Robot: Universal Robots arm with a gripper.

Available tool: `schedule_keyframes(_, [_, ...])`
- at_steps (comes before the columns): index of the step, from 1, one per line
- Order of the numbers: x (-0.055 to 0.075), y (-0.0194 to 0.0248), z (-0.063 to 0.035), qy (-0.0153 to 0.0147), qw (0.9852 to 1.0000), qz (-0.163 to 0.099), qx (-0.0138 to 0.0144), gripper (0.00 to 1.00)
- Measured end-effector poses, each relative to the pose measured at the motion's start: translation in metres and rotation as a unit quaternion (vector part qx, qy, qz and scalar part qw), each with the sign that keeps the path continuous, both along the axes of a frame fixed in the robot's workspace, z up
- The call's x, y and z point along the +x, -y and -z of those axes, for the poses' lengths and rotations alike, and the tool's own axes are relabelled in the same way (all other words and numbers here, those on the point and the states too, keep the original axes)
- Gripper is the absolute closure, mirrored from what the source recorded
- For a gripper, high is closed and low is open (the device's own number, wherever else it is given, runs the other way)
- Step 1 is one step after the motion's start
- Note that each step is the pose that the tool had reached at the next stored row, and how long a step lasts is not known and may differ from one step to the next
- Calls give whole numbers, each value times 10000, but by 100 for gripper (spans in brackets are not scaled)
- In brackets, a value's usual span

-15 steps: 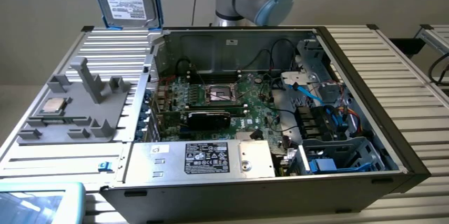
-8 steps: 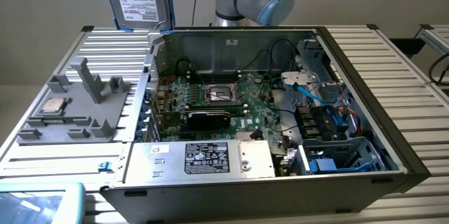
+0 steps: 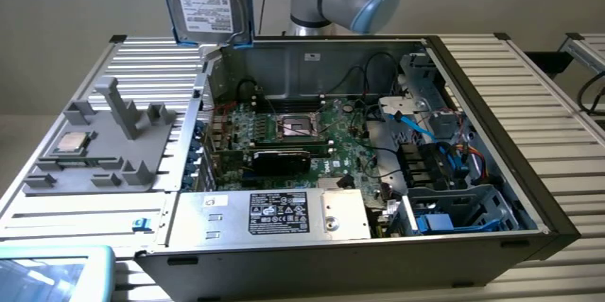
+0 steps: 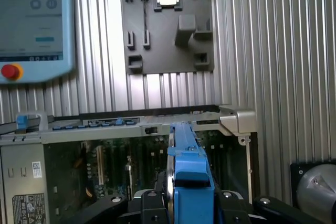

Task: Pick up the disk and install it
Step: 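Pick up the disk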

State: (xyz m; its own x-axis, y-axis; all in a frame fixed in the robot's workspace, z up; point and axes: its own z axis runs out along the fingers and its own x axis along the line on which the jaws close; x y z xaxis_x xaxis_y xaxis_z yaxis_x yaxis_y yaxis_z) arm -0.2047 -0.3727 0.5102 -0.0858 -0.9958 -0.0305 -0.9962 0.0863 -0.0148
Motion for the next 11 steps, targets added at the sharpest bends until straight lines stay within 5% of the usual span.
schedule_keyframes(11, [356,241,-18,-9,10000,0,21,63])
